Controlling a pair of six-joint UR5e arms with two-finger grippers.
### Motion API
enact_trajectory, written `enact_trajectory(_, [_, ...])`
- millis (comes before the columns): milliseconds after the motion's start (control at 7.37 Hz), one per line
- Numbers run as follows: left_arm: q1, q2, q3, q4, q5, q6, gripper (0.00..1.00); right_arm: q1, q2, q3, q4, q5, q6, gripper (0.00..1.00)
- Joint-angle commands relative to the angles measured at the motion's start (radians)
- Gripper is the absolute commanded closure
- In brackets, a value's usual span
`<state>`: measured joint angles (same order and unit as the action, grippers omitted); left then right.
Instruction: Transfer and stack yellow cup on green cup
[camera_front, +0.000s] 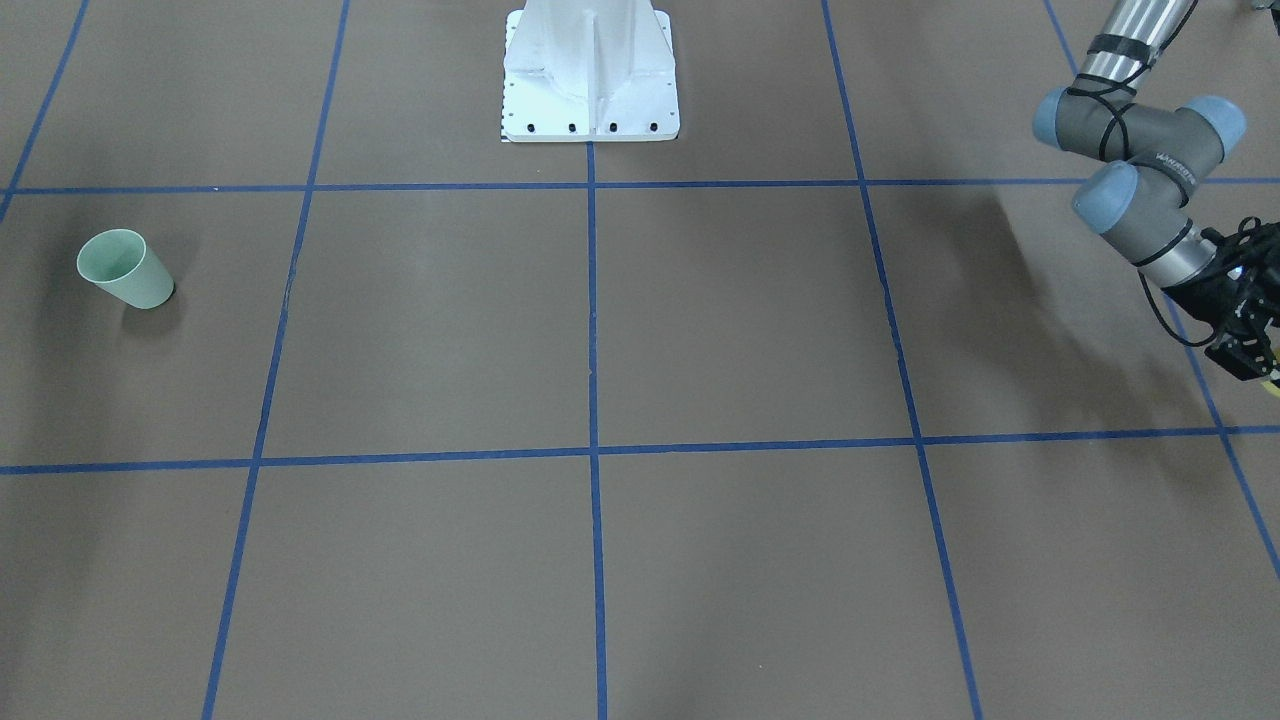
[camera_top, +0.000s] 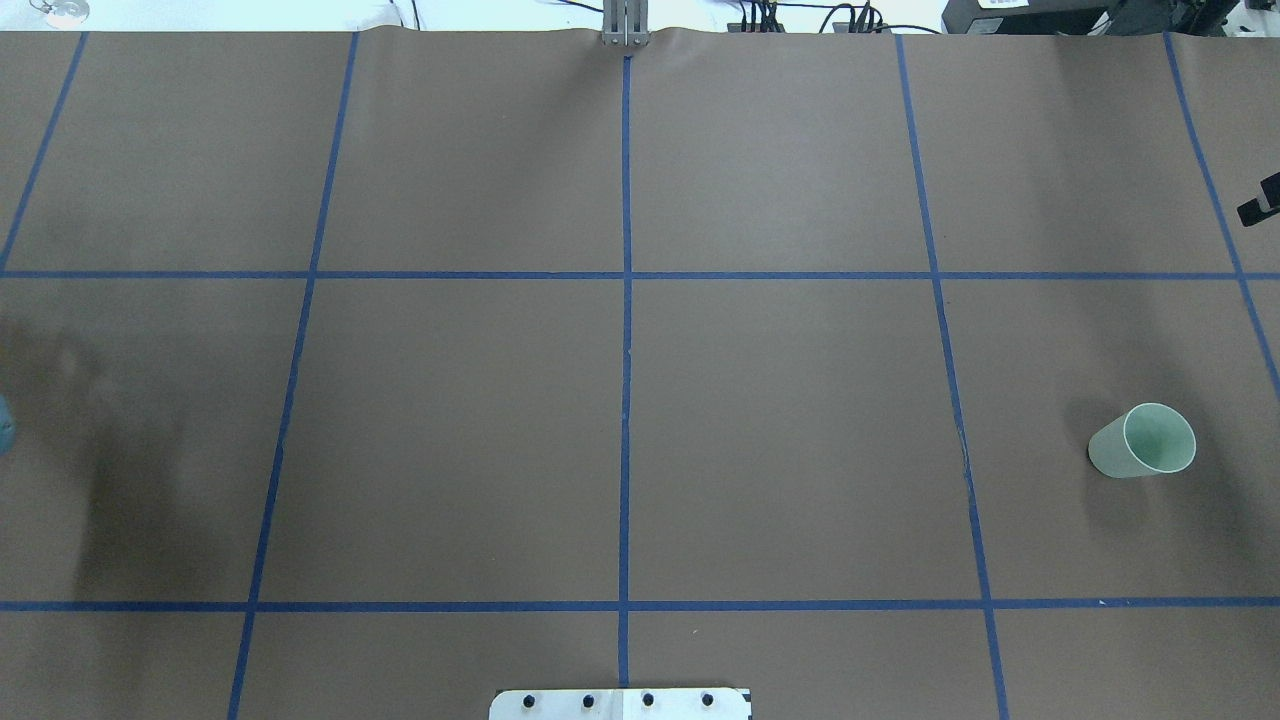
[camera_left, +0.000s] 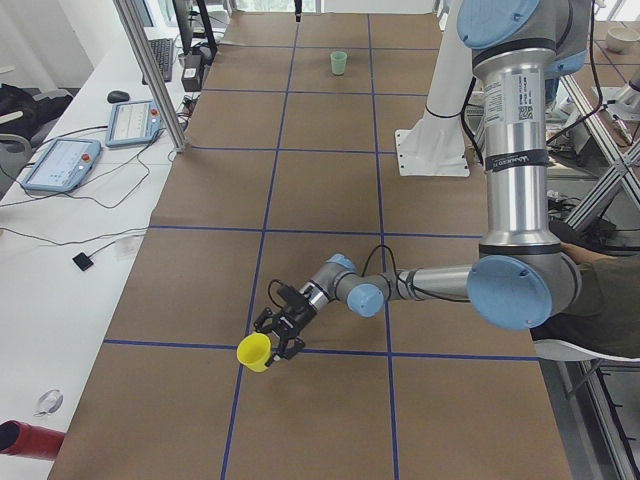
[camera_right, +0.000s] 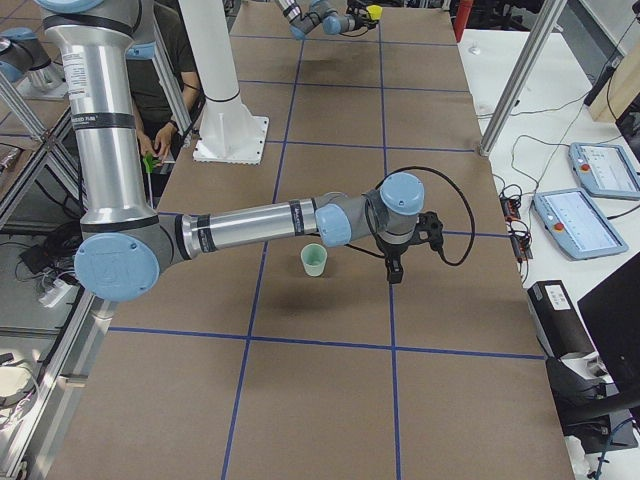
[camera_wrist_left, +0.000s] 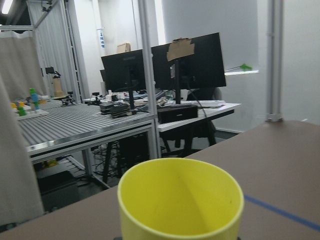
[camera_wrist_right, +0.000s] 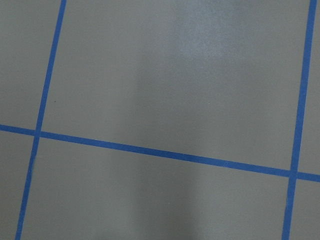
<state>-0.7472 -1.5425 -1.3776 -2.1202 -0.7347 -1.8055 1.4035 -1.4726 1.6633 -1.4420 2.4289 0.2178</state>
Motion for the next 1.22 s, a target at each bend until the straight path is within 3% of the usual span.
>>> enact_trajectory(0, [-0.028,-0.205,0.048,-0.084,0.000,0.173,0.76,-0.012,0.003,-0.008,0.000,-0.001,-0.002,0.00])
enact_trajectory(271, [0.029,-0.413,0.135,-0.130,-0.006,0.326,0.69,-0.032,0.056,-0.019,0.002,-0.001,0.000,0.00])
enact_trajectory(407, [0.052,-0.485,0.143,-0.240,-0.062,0.532,0.70,-0.061,0.113,-0.020,0.000,-0.001,0.002,0.00])
enact_trajectory(679, [0.106,-0.510,0.143,-0.583,-0.205,0.824,0.70,-0.147,0.213,-0.030,0.002,-0.028,0.091,0.00])
enact_trajectory(950, [0.222,-0.560,0.135,-0.679,-0.227,0.980,0.69,-0.258,0.319,-0.030,0.002,-0.115,0.232,0.00])
enact_trajectory(1086, [0.277,-0.643,0.137,-0.678,-0.267,0.985,0.71,-0.338,0.375,-0.027,0.023,-0.172,0.324,0.00])
